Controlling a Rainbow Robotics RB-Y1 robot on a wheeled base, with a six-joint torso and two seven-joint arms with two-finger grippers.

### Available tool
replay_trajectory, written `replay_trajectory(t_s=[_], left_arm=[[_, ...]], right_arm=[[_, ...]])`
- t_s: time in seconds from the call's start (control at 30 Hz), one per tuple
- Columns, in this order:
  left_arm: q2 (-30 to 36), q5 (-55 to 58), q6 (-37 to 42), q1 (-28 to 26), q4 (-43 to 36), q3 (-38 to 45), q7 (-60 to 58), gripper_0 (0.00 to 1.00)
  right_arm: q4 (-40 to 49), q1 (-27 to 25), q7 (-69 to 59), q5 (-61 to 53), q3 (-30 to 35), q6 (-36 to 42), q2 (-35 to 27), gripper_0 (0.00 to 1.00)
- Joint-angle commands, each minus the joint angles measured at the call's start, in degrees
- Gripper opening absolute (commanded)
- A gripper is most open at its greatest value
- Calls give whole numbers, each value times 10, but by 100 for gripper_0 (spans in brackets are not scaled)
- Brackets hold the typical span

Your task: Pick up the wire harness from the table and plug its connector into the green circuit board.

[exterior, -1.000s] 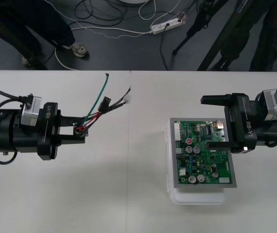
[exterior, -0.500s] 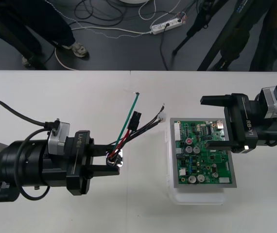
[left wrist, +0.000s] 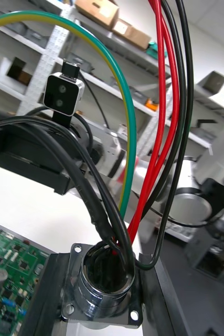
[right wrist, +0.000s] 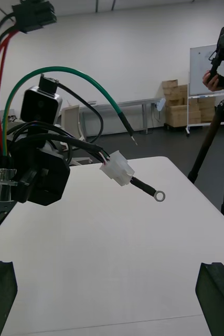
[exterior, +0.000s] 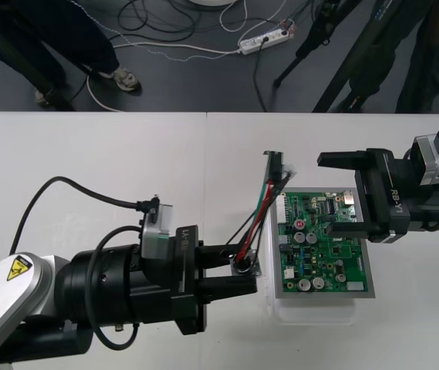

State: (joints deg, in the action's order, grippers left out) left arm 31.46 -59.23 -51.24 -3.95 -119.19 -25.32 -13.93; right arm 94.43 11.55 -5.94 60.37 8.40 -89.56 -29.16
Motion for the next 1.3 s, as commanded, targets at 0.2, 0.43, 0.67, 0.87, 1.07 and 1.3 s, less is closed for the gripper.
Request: replay_trajectory(t_s=[0.2,0.43,0.67,0.87,1.07,1.3], left_arm=[[75,-69,272,-19,-123,-105,-57,0],[100,-73,339,-8,-151,-145,-74,0],[119,-72,396,23,-165,-192,-86,0],[127,-71,435,60,-168,-235,-94,0],[132,-69,451,83,-169,-263,-99,0],[143,-64,453,112,-168,-288,-114,0]], right_arm=[[5,11,-28,-17,14,-4,9,100],[5,11,-29,-17,15,-4,9,100],[5,11,-29,-17,14,-4,9,100],[1,11,-30,-17,14,-4,9,100],[-15,11,-23,-22,14,-4,9,100],[-15,11,-21,-27,18,-4,2,100]])
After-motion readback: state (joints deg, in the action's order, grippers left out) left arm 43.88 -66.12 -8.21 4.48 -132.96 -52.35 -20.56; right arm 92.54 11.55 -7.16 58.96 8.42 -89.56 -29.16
